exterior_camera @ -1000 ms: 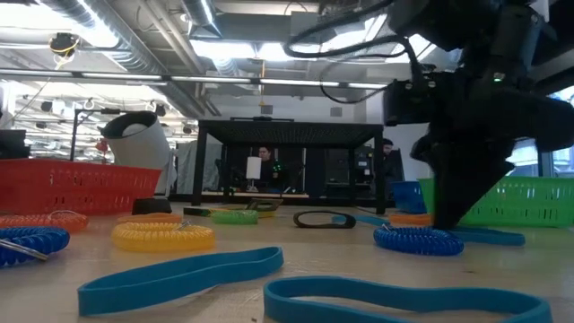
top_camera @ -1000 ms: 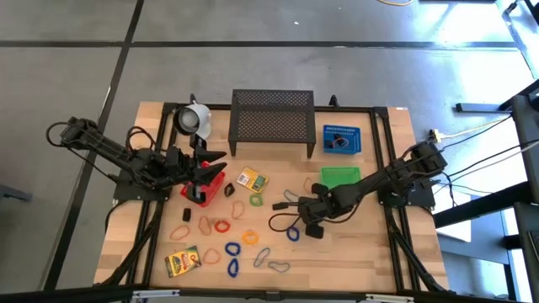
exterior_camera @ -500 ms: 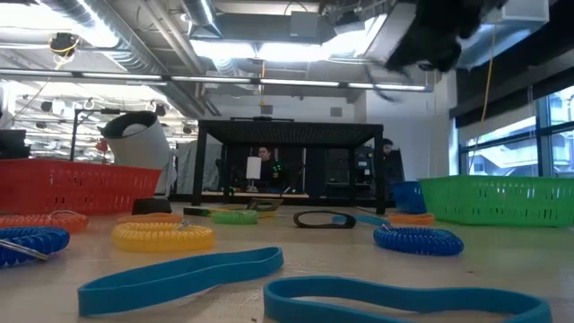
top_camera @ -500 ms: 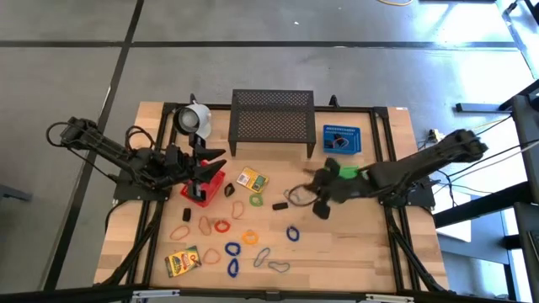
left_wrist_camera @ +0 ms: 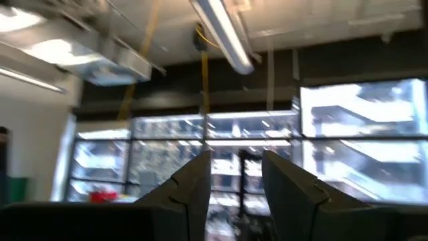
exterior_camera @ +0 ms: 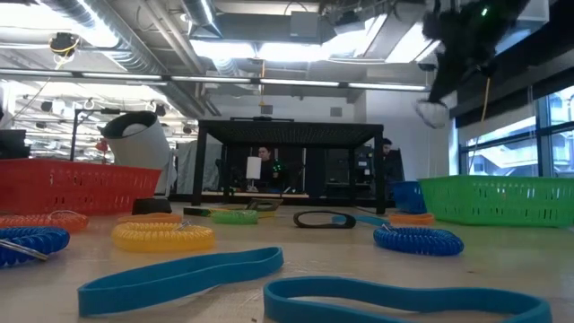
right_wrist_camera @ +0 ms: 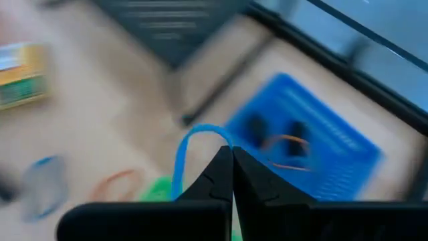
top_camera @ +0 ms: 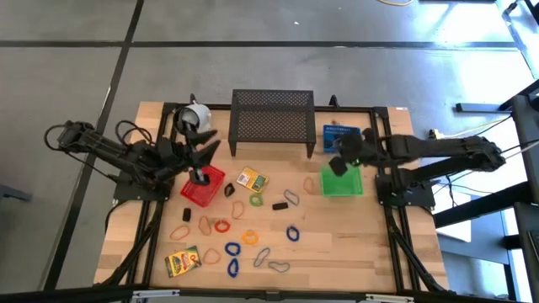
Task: Pick & Place Office Desk Supplies
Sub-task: Put the blue rubber band into the blue bin, then put the orange rubber band into the blue bin
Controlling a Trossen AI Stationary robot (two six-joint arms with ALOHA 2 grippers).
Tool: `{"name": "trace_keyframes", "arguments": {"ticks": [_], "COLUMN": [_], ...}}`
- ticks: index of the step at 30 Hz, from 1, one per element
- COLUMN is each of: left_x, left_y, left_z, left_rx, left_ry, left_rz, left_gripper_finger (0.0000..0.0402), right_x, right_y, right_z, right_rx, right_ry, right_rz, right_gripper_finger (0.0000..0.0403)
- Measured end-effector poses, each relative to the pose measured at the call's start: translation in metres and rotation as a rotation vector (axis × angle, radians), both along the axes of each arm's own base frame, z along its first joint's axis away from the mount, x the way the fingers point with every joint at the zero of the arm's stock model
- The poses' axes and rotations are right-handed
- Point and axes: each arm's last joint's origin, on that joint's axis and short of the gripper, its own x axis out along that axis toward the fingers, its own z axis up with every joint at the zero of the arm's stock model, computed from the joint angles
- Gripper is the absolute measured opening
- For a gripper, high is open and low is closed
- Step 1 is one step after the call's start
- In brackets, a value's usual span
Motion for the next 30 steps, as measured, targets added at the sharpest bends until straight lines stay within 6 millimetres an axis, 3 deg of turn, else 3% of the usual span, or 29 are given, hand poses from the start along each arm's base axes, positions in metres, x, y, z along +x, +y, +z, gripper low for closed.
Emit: {"name": "trace_keyframes", "arguments": {"ticks": [7,15,22,30], "left_x": [-0.002,-0.001,-0.001,-0.005], "left_y": [0.019,0.035,0.043,0.045], "left_z": [0.004,0.004,0.004,0.006], "left_rx": [-0.005,-0.013,-0.032,-0.035], "left_ry": [-0.045,-0.05,-0.065,-0.081], "left_rz": [0.138,0.219,0.248,0.261], "left_gripper_finger": [0.0127,0.0127,0.0127,0.0127], "right_x": [0.001,0.012,0.021,0.019], "right_y": [-0.054,-0.101,-0.114,-0.112], "right_z": [-0.013,-0.05,-0.076,-0.069], "right_rx": [0.001,0.084,0.166,0.148], "right_ry": [0.098,0.288,0.366,0.34], "right_rz": [-0.243,-0.358,-0.366,-0.374], "right_gripper_finger": [0.0002,0.0002,0.0031,0.0121]}}
